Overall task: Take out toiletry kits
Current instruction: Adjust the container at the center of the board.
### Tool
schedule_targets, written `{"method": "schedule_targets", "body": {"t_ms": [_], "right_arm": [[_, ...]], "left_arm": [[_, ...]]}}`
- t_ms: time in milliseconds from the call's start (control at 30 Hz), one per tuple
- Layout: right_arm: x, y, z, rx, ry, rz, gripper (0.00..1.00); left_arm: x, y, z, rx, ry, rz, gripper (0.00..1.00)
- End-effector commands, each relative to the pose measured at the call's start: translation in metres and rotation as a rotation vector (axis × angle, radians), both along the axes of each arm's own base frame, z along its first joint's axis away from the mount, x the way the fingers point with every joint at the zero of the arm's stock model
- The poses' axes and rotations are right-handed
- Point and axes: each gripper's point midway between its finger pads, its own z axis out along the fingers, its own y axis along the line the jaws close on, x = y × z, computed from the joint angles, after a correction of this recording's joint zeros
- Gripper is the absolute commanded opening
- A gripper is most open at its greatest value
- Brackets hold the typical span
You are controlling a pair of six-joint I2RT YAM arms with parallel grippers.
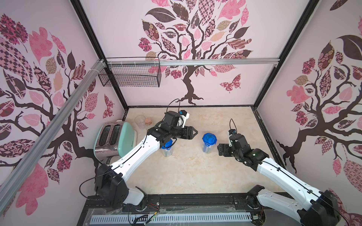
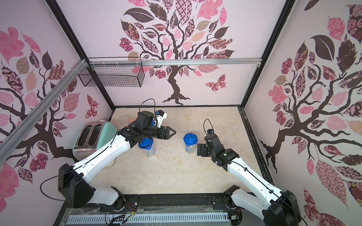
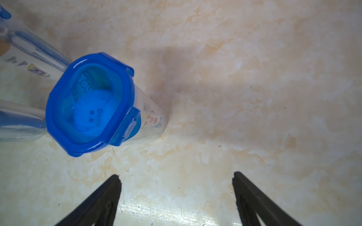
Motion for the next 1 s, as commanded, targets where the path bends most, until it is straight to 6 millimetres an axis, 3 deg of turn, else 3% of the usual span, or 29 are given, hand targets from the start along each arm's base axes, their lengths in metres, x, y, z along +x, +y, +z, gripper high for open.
{"method": "schedule_targets", "body": {"t_ms": [0,300,433,633,967], "right_arm": [[0.01,0.014,0.005,0.075,-0.023,0.016,0.91],[0.025,0.012,-0.001,0.038,-0.04,-0.01,0.92],[0.031,0.007,-0.001,0.001,-0.045,-0.037,0.92],[0.038,-0.006,0.0,-0.039,-0.076,-0.097,0.96],[0.047,-0.008,0.002,-0.025,-0.073,-0.105,0.99]], "left_arm": [[0.011,-0.018,0.003,-0.01,-0.043,-0.064,0.69],[0.019,-0.035,-0.021,-0.016,-0.008,-0.117,0.68],[0.02,-0.033,-0.035,0.008,0.006,-0.113,0.68],[0.018,-0.034,-0.043,0.012,0.018,-0.12,0.68],[0.014,-0.031,-0.05,0.023,0.037,-0.117,0.68]]}}
